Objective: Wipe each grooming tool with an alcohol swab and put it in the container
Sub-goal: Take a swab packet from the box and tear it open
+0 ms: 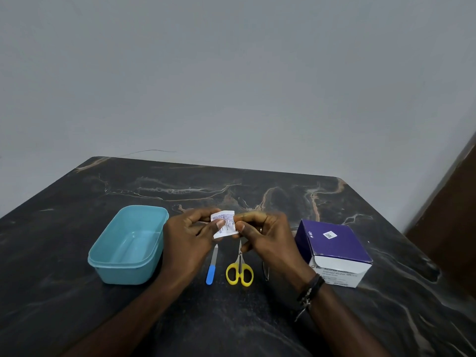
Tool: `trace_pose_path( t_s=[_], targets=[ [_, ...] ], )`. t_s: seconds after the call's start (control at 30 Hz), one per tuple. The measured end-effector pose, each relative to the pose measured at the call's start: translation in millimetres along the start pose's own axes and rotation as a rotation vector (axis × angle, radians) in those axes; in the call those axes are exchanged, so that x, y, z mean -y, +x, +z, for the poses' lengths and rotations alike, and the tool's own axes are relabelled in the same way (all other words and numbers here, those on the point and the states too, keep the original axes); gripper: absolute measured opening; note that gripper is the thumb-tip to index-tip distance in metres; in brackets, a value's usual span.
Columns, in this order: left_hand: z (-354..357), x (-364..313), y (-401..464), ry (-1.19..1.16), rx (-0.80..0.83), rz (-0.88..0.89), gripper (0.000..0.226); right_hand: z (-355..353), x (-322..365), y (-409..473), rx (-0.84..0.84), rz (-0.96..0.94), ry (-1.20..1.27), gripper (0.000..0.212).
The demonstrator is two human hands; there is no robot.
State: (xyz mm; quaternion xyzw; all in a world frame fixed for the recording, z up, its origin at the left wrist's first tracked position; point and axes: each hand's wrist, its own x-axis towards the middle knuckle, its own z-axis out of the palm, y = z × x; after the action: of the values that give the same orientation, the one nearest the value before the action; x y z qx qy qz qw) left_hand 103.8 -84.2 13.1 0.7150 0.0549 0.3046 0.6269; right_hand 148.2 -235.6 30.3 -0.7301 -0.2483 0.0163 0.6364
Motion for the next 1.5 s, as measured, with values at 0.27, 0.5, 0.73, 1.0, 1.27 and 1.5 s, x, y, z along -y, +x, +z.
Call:
trace_pose_path(
  t_s=[0.27,0.5,0.73,1.0,1.27,1.5],
  targets=[
    [0.2,0.3,0.7,0.003,-0.008,-0.002,0.02,-0.9,1.3,-1.5,0.021,-0.036,-0.071,0.011],
    [0.9,-0.5,-0.5,0.019,0.018,0.009,0.02,-1.3,3.0,-1.3,-0.03,-0.001,-0.061,0.015],
    [1.6,-0.2,-2.9,0.042,0.028,0.021,0.02,1.2,1.1,-2.6,-0.026,0.008,-0.185,0.012],
    [3.2,-2.9,-3.0,-0.003,0.023,-0.013,0.023,3.8,0.7,-3.3,-0.029,-0.001,-0.248,0.01],
    [3.2,2.4,1.1,-0.122,-0.008,-0.105,0.019,4.0,0.5,-2.9,-0.19,0.017,-0.096,0.009],
    [3.1,1.4,0.3,-0.095,-0.005,-0.104,0.019,5.3,2.6,-2.7,-0.185,0.001,-0.035,0.009]
  ],
)
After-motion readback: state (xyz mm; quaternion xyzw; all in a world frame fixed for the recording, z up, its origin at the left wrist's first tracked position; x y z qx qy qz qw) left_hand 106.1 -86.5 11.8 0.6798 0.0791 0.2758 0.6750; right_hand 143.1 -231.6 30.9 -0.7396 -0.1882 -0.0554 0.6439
